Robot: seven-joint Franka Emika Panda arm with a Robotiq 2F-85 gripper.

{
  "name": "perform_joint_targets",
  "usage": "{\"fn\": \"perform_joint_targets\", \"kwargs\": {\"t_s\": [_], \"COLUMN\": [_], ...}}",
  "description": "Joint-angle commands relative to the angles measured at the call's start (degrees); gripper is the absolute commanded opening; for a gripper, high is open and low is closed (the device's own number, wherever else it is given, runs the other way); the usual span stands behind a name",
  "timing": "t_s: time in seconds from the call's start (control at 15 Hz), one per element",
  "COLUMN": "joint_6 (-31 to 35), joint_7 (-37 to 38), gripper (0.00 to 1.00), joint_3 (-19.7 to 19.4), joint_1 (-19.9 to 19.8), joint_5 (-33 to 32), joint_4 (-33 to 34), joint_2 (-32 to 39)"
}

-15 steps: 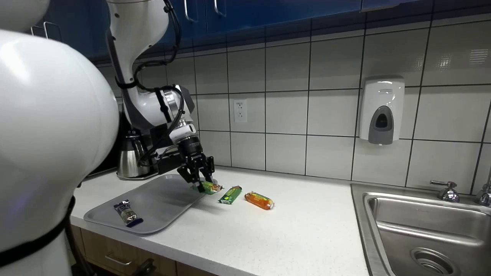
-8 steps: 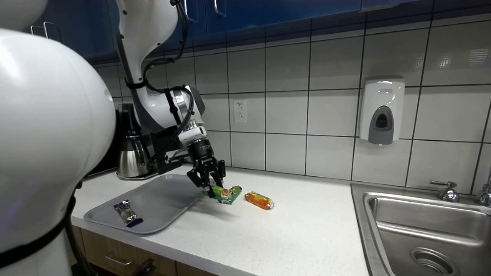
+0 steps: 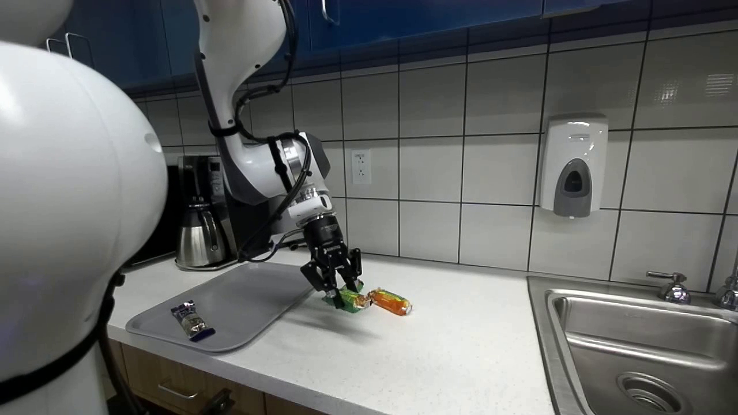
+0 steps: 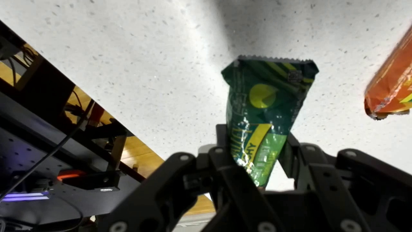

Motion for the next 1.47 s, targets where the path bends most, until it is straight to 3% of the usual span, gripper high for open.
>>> {"fn": "perform_joint_targets", "kwargs": {"t_s": [0.0,0.53,0.87,1.0,1.4], "joint_6": [1.2,1.4,5.1,7.5,14.8], "joint_7": [2.6,5.0,8.6,6.0,6.0], "gripper": [0.14,0.14,0.14,0.14,0.14], "joint_3": [-0.5,-2.5,-3.6,-10.2,-20.7], "joint_1": [-1.8,-3.9,-5.2,-0.5,6.4], "joint_5": [-2.2,-3.4,-4.7,-2.2,0.9], "joint_4": [-3.0,-5.0,-6.5,-6.1,-6.4], "joint_2": [-2.5,-2.3,-1.3,-1.0,1.5]}}
